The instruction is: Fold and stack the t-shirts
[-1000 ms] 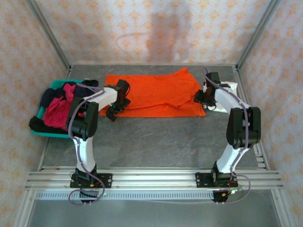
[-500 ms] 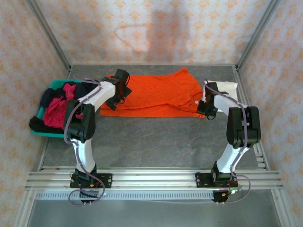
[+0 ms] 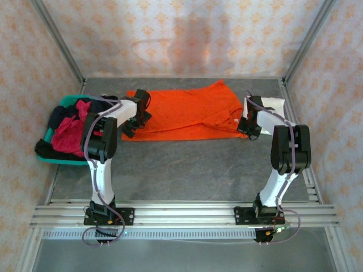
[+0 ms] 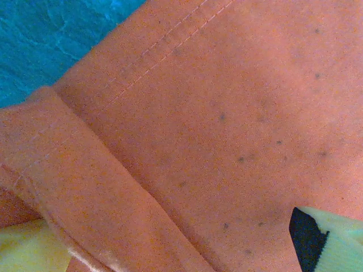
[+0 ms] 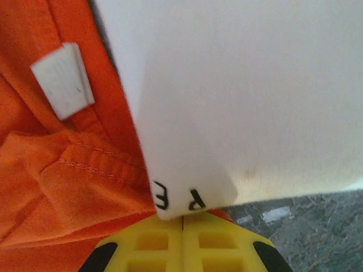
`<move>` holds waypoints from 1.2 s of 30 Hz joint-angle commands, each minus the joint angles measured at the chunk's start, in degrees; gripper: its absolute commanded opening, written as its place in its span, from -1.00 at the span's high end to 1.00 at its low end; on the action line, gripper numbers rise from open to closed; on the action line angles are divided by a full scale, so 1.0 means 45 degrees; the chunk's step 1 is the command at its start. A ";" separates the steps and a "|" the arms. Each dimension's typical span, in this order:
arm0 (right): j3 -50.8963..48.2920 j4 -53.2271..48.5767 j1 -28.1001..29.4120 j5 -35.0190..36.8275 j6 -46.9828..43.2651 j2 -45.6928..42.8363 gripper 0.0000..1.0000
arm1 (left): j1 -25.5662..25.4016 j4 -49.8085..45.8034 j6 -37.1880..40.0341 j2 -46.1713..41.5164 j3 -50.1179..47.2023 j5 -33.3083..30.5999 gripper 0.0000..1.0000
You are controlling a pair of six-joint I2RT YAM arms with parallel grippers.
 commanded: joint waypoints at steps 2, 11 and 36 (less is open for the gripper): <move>-0.1376 -0.0515 -0.0063 0.0357 0.0882 -0.1071 1.00 | -0.0101 0.0049 -0.0192 -0.0820 -0.1823 -0.0169 -0.95; -0.3834 -0.1160 -0.0059 0.0305 0.2202 -0.3074 1.00 | -0.0335 0.0765 -0.0672 -0.3184 -0.5648 0.0097 -0.95; -0.3544 -0.0062 0.1029 -0.1244 0.1480 -0.6695 0.12 | -0.0823 -0.0321 -0.2866 -0.6805 -0.6753 -0.0931 -0.50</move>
